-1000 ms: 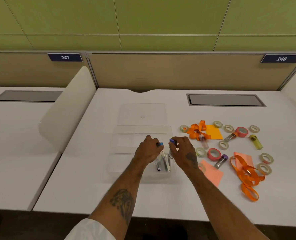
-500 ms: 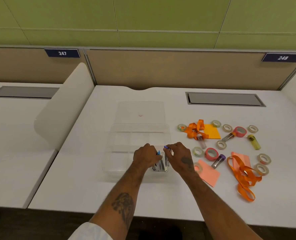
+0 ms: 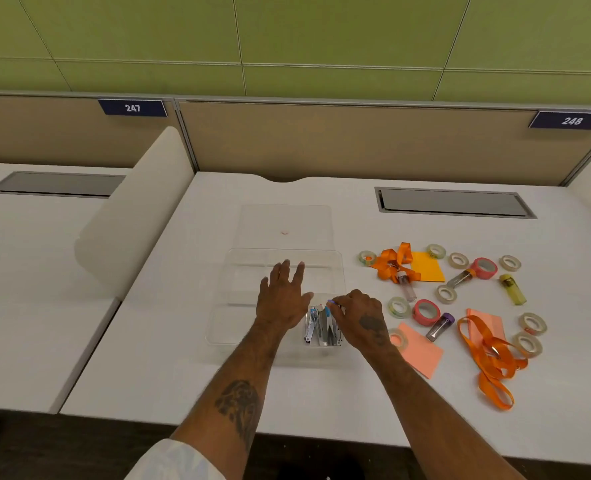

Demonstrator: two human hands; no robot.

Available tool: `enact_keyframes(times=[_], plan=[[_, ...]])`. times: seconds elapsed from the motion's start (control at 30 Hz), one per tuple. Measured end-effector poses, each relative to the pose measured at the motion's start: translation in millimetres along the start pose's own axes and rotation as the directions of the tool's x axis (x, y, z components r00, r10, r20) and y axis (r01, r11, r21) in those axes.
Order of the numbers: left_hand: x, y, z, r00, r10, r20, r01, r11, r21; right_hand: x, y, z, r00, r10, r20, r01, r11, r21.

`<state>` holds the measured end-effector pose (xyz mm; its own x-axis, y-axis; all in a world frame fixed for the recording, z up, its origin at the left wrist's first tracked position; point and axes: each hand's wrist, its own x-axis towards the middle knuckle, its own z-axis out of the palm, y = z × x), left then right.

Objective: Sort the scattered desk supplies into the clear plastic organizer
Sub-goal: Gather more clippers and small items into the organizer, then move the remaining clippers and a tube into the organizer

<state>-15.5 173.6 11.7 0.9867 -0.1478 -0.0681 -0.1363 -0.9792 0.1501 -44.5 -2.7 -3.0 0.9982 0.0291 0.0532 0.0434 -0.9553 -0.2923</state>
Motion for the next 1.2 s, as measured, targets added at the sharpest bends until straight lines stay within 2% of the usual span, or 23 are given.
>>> enact_keyframes(times=[0.17,0.37,0.53,0.7,1.2], plan=[[-5,-4,4,1.0,0.004,-0.025,-0.003,0.999,0.043,3,-1,3,0.998,0.043,0.038,-0.042,0.999,-0.022],[-7,-12,6,0.999,0.017,-0.027,-0.015,0.996,0.083,10,1,-4,0.995,0.101,0.003,-0.101,0.995,-0.007],[-10,-20,8,0.997,0.031,-0.064,-0.022,0.991,0.135,8,3,-7,0.998,0.06,-0.016,-0.061,0.993,-0.104],[-11,-23,10,0.996,0.035,-0.082,-0.026,0.994,0.11,0,4,-6,0.997,0.078,-0.002,-0.078,0.987,-0.144],[0,24,20,0.983,0.182,-0.035,-0.177,0.978,0.105,-34,44,-21,0.971,0.239,-0.033,-0.24,0.951,-0.193]])
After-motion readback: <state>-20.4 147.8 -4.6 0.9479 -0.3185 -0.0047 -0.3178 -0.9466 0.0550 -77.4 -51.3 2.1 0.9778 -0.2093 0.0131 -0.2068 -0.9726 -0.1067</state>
